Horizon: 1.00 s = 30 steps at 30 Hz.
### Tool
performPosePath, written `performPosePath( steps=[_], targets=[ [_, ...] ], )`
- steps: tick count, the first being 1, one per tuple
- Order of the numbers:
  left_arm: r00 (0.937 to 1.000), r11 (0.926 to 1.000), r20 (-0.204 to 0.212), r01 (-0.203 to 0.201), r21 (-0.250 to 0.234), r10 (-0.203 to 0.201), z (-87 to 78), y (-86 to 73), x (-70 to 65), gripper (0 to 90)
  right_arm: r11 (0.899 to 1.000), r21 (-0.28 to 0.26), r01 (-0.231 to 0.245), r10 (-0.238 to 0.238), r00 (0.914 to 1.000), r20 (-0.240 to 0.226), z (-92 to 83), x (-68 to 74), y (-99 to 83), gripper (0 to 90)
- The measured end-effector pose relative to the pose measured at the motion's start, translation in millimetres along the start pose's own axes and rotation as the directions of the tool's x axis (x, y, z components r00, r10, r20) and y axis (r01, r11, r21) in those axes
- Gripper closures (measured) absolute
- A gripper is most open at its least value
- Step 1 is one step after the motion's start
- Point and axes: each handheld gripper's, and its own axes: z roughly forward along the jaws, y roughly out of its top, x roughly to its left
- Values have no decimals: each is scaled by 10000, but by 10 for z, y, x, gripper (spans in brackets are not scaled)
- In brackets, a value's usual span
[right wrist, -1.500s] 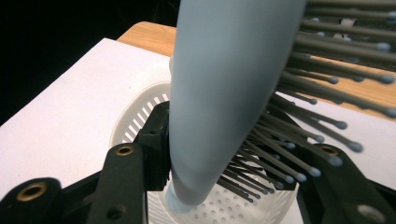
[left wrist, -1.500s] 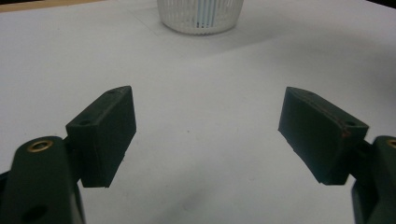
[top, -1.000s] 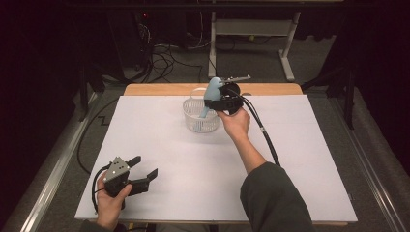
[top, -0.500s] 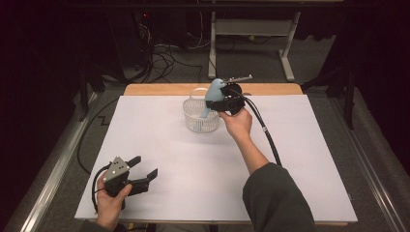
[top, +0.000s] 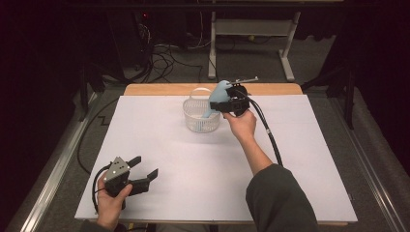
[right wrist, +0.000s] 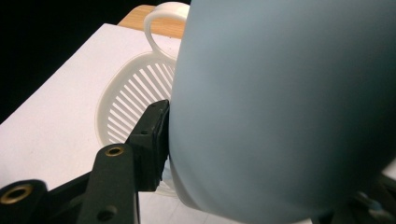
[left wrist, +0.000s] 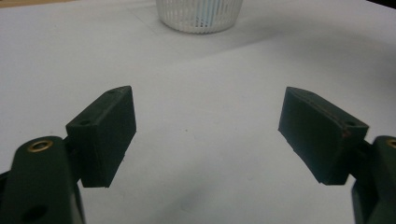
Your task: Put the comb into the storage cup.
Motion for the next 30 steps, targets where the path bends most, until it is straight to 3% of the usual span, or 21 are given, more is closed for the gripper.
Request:
performPosePath(
  steps=[21,30],
  targets=[
    [10000,10000,22,30,-20,-30,1,0,-1,200,9993,347,-166,156,9995,280,34,-77,-48,397],
    [10000,10000,38,34,-10,-34,2,0,-1,200,9995,316,21,-30,9995,298,23,-101,-58,363]
  ],
)
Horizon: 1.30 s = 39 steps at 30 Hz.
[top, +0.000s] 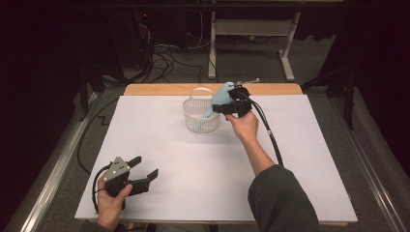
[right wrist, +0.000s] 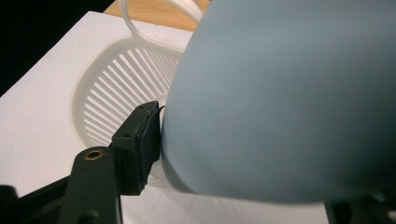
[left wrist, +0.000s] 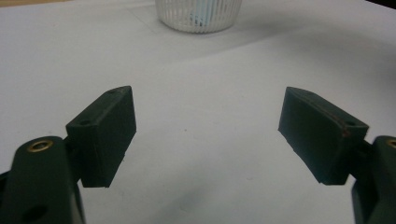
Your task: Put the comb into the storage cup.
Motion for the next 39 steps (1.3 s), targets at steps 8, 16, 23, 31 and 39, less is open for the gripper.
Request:
performPosePath(
  steps=[8,16,23,31,39],
  targets=[
    [10000,10000,-10,6,-14,-6,-1,0,0,200,9998,-59,168,-167,9998,95,-28,-4,-8,339],
    [10000,10000,-26,-15,1,15,0,0,-1,200,9997,-109,240,-240,9997,81,-60,-26,-23,332],
    [10000,10000,-39,-26,8,26,-1,0,0,200,9993,-151,333,-331,9994,113,-97,-35,-29,329],
    [10000,10000,-47,-23,10,24,-1,0,2,200,9987,-165,477,-474,9987,177,-122,-28,-40,325],
    [10000,10000,-50,-26,10,26,0,1,0,200,9983,-272,519,-513,9984,222,-172,-44,-54,322]
  ],
)
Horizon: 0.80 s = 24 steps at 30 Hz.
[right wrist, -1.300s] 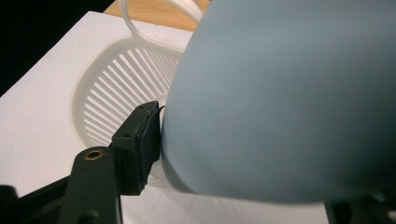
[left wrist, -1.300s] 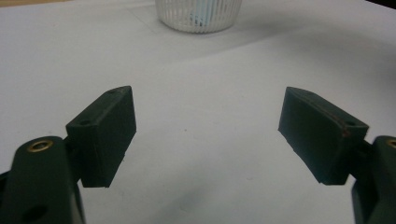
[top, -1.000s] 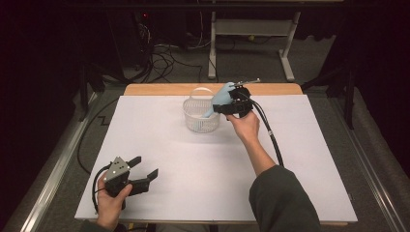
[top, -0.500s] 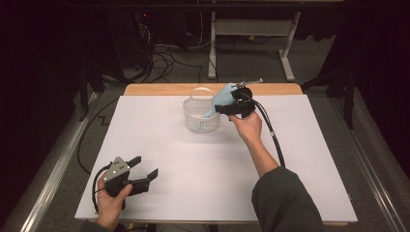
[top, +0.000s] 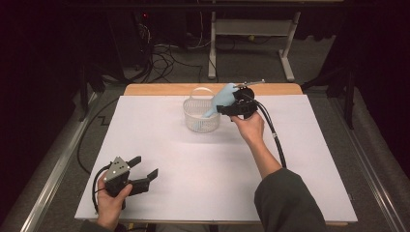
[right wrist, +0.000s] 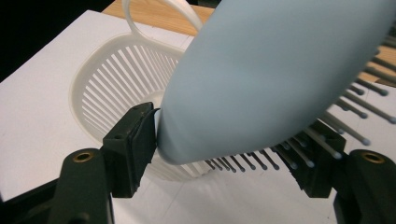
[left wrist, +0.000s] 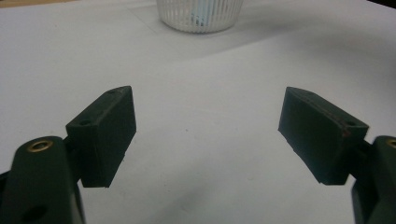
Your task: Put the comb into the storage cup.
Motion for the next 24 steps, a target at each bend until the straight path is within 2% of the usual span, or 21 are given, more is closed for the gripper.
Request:
performPosePath(
  steps=[24],
  targets=[
    [10000,10000,-23,11,-7,-11,1,0,-2,200,9998,-176,72,-73,9999,-81,-86,-23,-37,320]
  ],
)
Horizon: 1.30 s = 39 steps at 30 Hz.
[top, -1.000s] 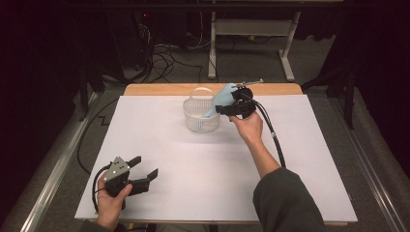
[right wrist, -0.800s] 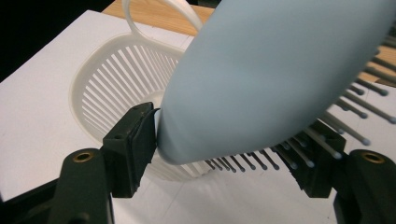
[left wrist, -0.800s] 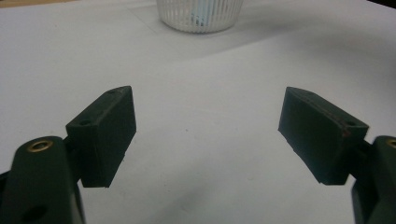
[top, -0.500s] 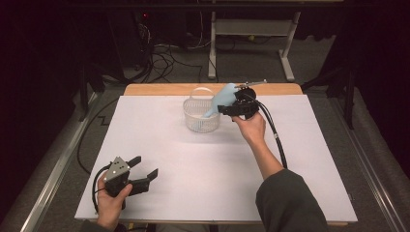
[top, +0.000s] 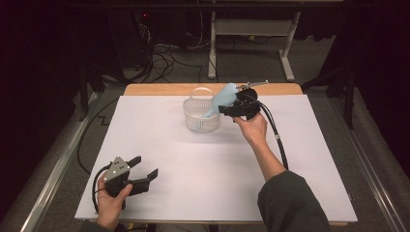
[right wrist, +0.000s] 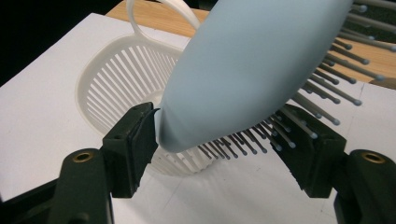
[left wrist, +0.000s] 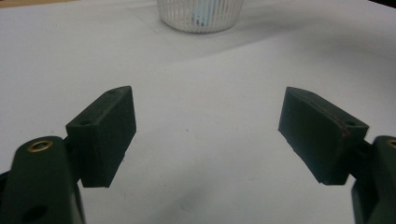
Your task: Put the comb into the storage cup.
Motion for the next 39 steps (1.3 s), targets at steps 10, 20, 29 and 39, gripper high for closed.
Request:
performPosePath(
  steps=[10,20,29,39],
  targets=[
    [10000,10000,-5,5,-3,-5,-1,0,-1,200,10000,-36,0,0,10000,-29,-29,-15,-24,310],
    [10000,10000,-11,13,-11,-13,-3,-1,-2,200,9999,-94,63,-63,10000,-6,-75,-23,-58,307],
    [10000,10000,-14,-2,10,2,1,0,-7,200,9998,-189,57,-57,10000,-14,-152,-49,-96,306],
    [10000,10000,-32,8,11,-8,1,-1,-8,200,9994,-305,132,-135,9998,-113,-223,-58,-143,306]
  ],
)
